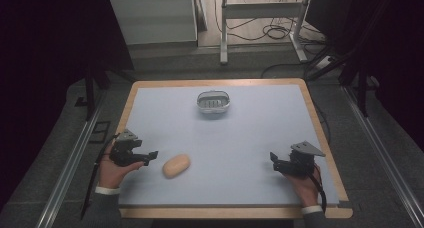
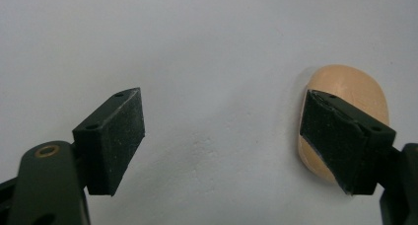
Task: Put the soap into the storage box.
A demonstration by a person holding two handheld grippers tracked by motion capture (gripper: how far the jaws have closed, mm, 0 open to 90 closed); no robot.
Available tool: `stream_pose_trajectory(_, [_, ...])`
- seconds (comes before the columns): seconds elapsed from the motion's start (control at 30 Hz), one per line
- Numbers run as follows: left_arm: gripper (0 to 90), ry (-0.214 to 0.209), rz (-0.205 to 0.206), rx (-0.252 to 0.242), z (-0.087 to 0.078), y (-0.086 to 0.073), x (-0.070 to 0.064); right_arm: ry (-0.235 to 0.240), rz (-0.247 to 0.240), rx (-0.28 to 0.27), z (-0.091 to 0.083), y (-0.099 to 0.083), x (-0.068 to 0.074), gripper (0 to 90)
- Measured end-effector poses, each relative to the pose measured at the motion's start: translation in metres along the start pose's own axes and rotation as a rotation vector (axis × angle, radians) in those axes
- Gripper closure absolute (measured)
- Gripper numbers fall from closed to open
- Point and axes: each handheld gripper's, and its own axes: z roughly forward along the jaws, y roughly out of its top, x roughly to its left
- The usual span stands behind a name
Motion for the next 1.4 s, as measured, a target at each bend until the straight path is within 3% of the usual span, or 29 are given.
stream_pose_trajectory(0.1, [17.8, 0.003, -0.002, 0.002, 0.000, 0.000, 0.000, 0.004, -0.014, -0.012, -0.001, 0.000, 0.001, 8.0])
stream_pose_trajectory(0.7, [17.7, 0.011, 0.000, -0.002, -0.002, -0.001, 0.002, 0.011, 0.022, -0.007, -0.001, -0.001, -0.002, 9.2])
stream_pose_trajectory(0.93, [17.4, -0.009, 0.020, 0.033, 0.005, 0.001, -0.003, 0.022, 0.029, -0.009, -0.001, -0.001, -0.003, 9.2])
stream_pose_trajectory(1.17, [19.2, -0.021, 0.051, 0.017, -0.003, 0.009, -0.010, 0.017, 0.038, -0.011, -0.001, -0.001, -0.004, 9.2])
stream_pose_trajectory(1.4, [19.2, -0.021, 0.078, 0.061, -0.007, 0.017, -0.011, 0.012, 0.040, -0.023, -0.002, -0.001, -0.004, 9.2])
